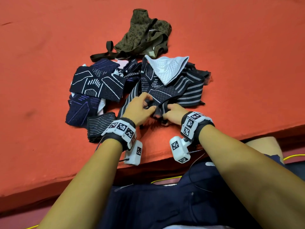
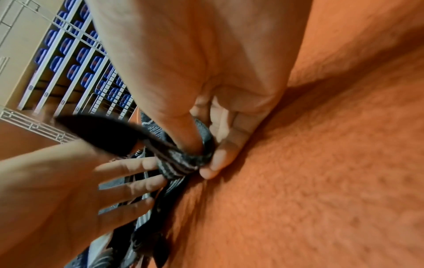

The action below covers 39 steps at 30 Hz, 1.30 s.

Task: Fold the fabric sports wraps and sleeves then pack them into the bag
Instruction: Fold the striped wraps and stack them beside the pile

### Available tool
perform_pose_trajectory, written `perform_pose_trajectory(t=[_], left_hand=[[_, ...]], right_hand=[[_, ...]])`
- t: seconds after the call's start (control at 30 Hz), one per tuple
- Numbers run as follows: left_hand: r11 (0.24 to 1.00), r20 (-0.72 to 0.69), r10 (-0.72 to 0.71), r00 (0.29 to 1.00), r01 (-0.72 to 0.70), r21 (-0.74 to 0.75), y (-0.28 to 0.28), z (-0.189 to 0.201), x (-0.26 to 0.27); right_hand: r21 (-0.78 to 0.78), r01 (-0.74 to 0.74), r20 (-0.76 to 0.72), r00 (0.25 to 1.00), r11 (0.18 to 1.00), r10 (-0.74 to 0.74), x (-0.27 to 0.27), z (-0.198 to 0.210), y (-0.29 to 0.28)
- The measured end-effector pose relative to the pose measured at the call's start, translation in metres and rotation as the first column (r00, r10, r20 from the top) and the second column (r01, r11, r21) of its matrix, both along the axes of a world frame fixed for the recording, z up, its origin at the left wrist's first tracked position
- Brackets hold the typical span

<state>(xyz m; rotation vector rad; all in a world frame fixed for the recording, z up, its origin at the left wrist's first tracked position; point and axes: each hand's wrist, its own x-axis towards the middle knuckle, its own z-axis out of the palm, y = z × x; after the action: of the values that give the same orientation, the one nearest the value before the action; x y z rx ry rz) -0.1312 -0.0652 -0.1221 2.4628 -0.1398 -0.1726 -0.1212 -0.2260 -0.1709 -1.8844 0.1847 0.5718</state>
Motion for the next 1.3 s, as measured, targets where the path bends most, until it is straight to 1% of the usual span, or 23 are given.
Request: perform_pose_trajectory(t=[0.1,0.17,0.23,0.3,0.37,0.43,0.47,0.57,0.7,0.73,0.77,0.8,0.87,0.93,1.03,1.13,1.23,1.3], left_hand=[[0.999,-0.058,-0.035,0.998,0.036,0.012,-0.005,-0.001,0.000],[0.999,-0.108,-0.001,0.994,-0.003,-0.033,-0.005,-0.001,-0.001],[0.996,-0.192,0.038,0.981,-0.054,-0.076,-0.005,0.000,-0.002],[0.999,-0.238,0.010,0.971,-0.019,-0.032,-0.003,-0.003,-0.003],[0.997,-0.208,-0.052,0.977,0.064,0.048,-0.002,-0.012,-0.004],[0.987,-0.154,-0.093,0.984,0.111,0.114,-0.002,-0.022,-0.004],[0.988,-0.143,-0.093,0.985,0.109,0.113,-0.003,-0.024,-0.005],[0.997,-0.116,-0.066,0.991,0.071,0.040,-0.004,-0.019,-0.007],[0.999,-0.126,-0.041,0.991,0.044,0.025,-0.001,-0.009,-0.004],[0.999,-0.127,-0.036,0.991,0.039,0.018,0.000,-0.009,-0.003],[1.000,-0.131,-0.028,0.991,0.028,0.003,0.001,-0.009,-0.002],[1.000,-0.138,-0.016,0.990,0.014,-0.011,0.001,-0.009,-0.001],[1.000,-0.145,0.000,0.989,-0.004,-0.023,0.002,-0.011,-0.001],[0.999,-0.143,0.001,0.990,-0.007,-0.038,0.002,-0.013,-0.002],[0.995,-0.171,0.016,0.985,-0.032,-0.090,0.001,-0.015,-0.003],[0.993,-0.189,0.029,0.982,-0.050,-0.110,0.001,-0.016,-0.003],[0.988,-0.156,0.009,0.988,-0.033,-0.148,0.003,-0.016,-0.002],[0.985,-0.122,-0.018,0.992,-0.003,-0.172,0.003,-0.017,-0.002]], right_hand=[[0.002,-0.013,0.023,1.000,1.000,0.013,-0.003,0.000,-0.002],[0.011,-0.007,0.042,0.999,1.000,0.006,-0.004,0.000,-0.003],[0.053,0.009,0.041,0.999,0.999,-0.012,-0.005,0.000,-0.001],[0.040,0.012,0.073,0.997,0.999,-0.015,-0.006,-0.001,0.001],[0.012,-0.010,0.104,0.995,1.000,0.009,-0.008,0.001,0.001],[0.028,-0.029,0.107,0.994,0.999,0.026,-0.009,0.003,0.000],[0.048,-0.032,0.089,0.996,0.998,0.027,-0.009,0.005,0.000],[0.084,-0.015,0.050,0.999,0.996,0.011,-0.006,0.008,0.001],[-0.061,-0.074,0.098,0.992,0.995,0.079,-0.003,0.017,0.003],[-0.098,-0.050,0.114,0.992,0.994,0.061,-0.002,0.021,0.002],[-0.114,0.017,0.128,0.992,0.993,-0.002,0.001,0.024,0.000],[-0.111,0.116,0.130,0.986,0.987,-0.101,0.005,0.029,-0.004],[-0.129,0.307,0.129,0.948,0.943,-0.291,0.016,0.030,-0.014],[-0.144,0.399,0.154,0.913,0.906,-0.378,0.023,0.030,-0.020],[-0.109,0.435,0.151,0.896,0.894,-0.417,0.027,0.023,-0.020],[0.009,0.464,0.186,0.869,0.886,-0.458,0.023,0.023,-0.018],[0.070,0.431,0.251,0.865,0.900,-0.434,0.021,0.023,-0.020],[0.146,0.406,0.245,0.869,0.902,-0.430,0.015,0.027,-0.020]])
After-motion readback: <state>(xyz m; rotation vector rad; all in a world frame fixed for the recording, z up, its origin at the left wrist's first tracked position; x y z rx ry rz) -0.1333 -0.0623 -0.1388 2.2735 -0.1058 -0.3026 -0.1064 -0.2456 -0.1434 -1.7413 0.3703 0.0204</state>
